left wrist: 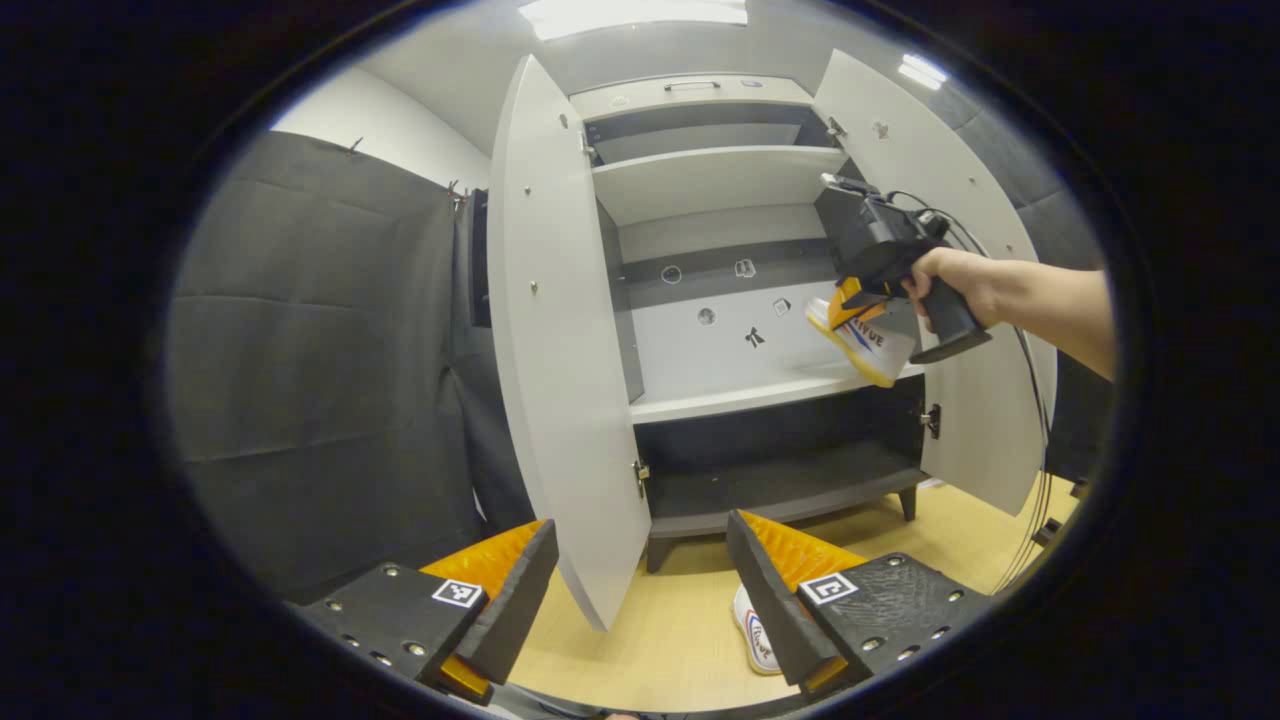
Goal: Grab one shoe with the right hand and put it into the shoe cabinet, grab the other shoe with the left hand and put it into the shoe cabinet; then close the right door with the right hand and the left door with the left hand.
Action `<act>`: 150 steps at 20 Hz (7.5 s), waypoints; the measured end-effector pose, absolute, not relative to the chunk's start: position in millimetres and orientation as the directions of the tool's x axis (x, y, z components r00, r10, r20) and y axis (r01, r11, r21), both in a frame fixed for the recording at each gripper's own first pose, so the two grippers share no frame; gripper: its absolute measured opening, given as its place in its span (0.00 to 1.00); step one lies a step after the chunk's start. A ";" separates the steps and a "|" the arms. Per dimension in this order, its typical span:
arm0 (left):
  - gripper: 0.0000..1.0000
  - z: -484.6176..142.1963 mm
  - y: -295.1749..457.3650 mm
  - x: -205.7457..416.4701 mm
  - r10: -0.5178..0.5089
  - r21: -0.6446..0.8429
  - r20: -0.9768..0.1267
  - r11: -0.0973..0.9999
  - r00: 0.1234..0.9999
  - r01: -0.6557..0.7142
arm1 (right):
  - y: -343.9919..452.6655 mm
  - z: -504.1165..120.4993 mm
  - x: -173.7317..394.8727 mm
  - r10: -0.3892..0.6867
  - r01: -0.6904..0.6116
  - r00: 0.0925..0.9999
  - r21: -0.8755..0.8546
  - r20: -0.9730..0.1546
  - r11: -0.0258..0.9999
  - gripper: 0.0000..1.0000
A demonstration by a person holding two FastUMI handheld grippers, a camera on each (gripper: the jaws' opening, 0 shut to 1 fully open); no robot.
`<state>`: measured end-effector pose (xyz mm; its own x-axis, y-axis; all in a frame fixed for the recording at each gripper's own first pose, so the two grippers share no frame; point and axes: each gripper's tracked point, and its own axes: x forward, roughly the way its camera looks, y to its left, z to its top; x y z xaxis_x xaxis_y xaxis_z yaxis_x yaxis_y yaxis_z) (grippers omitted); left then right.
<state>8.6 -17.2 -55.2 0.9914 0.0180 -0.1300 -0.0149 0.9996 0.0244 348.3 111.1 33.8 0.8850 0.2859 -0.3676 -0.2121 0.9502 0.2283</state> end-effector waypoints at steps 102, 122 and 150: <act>0.01 -217.7 -103.3 116.6 -0.453 -0.290 -0.488 0.890 0.746 0.351 | 18.3 -89.8 53.8 0.091 -0.128 0.930 -0.083 -0.356 0.988 1.00; 0.01 -217.7 -100.1 113.4 -0.363 -0.239 -0.222 0.920 0.905 0.310 | -10.0 -102.7 53.9 0.062 -0.088 0.924 -0.050 -0.377 0.995 1.00; 0.98 -198.1 -63.9 100.2 -0.205 -0.111 -0.221 0.977 0.953 0.184 | -23.8 -90.1 53.8 0.051 -0.068 0.934 -0.037 -0.354 0.997 0.98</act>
